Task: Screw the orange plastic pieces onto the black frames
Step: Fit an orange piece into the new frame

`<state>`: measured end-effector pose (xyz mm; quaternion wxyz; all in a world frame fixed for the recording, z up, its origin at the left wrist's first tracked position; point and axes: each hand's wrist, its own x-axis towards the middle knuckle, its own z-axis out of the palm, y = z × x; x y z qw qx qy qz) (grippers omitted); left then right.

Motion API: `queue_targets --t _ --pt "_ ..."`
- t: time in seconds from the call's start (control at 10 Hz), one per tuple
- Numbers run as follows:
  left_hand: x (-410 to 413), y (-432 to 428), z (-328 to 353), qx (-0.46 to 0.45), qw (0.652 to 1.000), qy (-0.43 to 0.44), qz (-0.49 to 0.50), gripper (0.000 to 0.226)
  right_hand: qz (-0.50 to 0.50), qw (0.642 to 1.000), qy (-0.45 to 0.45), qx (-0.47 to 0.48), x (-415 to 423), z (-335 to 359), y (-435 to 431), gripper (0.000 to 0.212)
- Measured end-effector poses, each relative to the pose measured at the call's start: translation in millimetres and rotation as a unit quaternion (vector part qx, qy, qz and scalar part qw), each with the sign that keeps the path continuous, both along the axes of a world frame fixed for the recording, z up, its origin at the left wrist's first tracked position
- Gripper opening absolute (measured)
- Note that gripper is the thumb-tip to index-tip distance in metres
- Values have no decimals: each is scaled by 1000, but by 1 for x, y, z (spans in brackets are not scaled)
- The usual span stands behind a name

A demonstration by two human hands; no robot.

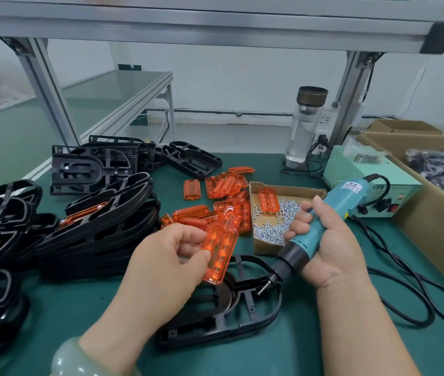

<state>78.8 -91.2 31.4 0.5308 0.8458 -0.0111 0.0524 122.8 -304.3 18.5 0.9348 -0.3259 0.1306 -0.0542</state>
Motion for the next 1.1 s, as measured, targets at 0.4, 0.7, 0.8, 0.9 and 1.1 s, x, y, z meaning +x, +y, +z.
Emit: queue_targets --t 0.4,0.7,0.8,0.9,1.1 --pt "-6 22 4 384 921 -57 27 15 4 1000 -1 5 0 0 0 19" --pt "-5 18 -18 470 881 -49 -26 19 3 1000 -3 0 -1 0 1 19" --pt "-6 17 -25 487 871 -60 -32 21 4 1000 -3 0 -1 1 2 19" --pt "-6 16 -26 479 874 -73 -32 21 3 1000 -1 -1 -1 1 2 19" --pt "-6 18 -26 429 899 -66 -53 19 5 1000 -1 -1 -1 0 2 19"
